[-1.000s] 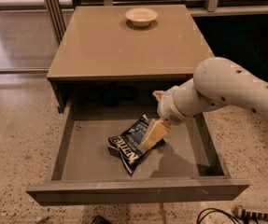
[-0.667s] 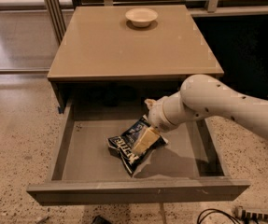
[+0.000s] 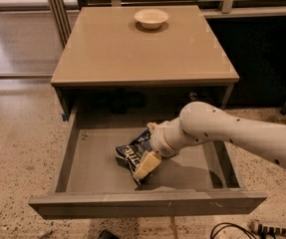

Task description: Pick blue chip bag from top drawer and place on counter

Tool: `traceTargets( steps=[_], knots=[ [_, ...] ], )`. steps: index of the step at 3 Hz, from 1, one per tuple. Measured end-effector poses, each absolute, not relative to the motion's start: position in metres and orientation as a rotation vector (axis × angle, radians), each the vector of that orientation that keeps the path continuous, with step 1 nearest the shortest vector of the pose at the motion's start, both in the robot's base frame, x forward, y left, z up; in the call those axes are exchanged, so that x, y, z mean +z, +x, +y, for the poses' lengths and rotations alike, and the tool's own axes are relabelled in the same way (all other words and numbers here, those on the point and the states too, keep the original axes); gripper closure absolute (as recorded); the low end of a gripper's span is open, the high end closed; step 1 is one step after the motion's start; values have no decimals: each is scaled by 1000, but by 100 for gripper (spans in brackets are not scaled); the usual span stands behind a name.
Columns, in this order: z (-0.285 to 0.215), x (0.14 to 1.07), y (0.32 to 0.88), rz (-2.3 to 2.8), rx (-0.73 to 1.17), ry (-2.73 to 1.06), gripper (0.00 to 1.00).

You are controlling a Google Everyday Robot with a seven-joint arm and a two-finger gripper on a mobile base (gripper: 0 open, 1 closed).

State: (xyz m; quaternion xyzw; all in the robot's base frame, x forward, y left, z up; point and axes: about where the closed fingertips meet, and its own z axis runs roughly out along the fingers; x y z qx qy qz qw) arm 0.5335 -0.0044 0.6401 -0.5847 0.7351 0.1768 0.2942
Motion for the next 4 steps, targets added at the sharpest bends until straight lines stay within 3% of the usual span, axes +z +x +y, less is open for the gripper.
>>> traceTargets(
  steps=[3,4],
  knots=[
    [-1,596,543,2004,498,-1538,0],
    [-1,595,543,2005,500,-1538,19]
  ],
)
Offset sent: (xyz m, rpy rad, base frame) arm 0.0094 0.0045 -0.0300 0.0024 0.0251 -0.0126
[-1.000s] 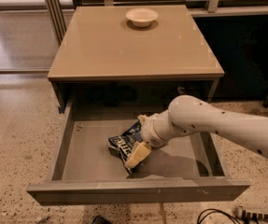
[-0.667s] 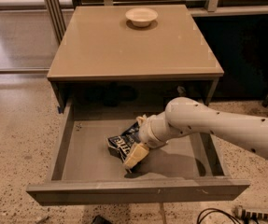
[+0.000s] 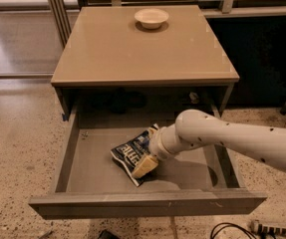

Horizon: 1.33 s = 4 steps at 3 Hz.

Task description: Pick blue chip bag from top drawer and place on counter

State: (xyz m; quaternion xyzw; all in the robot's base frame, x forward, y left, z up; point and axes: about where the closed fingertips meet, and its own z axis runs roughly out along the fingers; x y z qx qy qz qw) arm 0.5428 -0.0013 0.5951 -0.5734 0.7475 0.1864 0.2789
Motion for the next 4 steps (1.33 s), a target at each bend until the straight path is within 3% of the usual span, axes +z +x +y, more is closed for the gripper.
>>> traceTargets(
  steps=[3,4],
  knots=[
    [-1,595,543,2005,500,-1538,89],
    [-1,595,543,2005,500,-1538,100]
  ],
)
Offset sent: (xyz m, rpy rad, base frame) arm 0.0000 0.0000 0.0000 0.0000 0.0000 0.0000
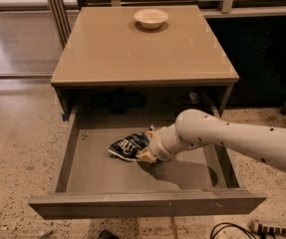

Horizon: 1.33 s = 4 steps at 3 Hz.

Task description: Pick blue chip bag from top drawer and place on counter

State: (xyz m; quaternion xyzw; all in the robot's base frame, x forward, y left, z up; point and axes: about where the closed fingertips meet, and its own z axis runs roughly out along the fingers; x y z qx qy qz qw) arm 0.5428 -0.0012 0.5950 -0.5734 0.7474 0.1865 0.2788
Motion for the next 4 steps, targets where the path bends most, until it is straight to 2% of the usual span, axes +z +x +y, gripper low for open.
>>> traceTargets(
  steps=[2,4],
  knots=[
    [-1,598,543,2005,500,-1538,100],
    [-6,722,557,1943,470,-1546,100]
  ],
)
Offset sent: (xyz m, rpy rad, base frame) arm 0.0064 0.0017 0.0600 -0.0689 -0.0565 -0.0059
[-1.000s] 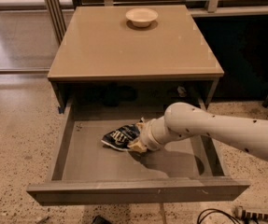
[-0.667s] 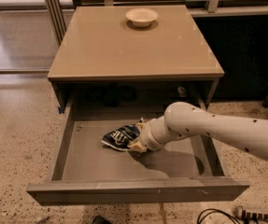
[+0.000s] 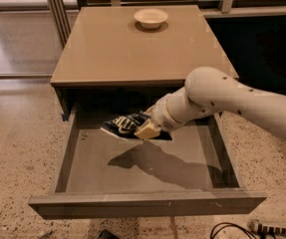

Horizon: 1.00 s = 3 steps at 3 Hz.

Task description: Pick blue chip bag from top drawer and place on counter

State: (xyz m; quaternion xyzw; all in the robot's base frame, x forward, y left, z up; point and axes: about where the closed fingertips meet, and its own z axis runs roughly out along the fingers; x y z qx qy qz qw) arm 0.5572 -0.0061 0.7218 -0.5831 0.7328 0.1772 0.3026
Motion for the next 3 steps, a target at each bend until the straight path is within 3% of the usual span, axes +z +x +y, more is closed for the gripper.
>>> traceTargets(
  steps=[1,3],
  knots=[
    [-10,806,576,1843,484,-1522,100],
    [-9,814,584,1805,505,-1519,100]
  ],
)
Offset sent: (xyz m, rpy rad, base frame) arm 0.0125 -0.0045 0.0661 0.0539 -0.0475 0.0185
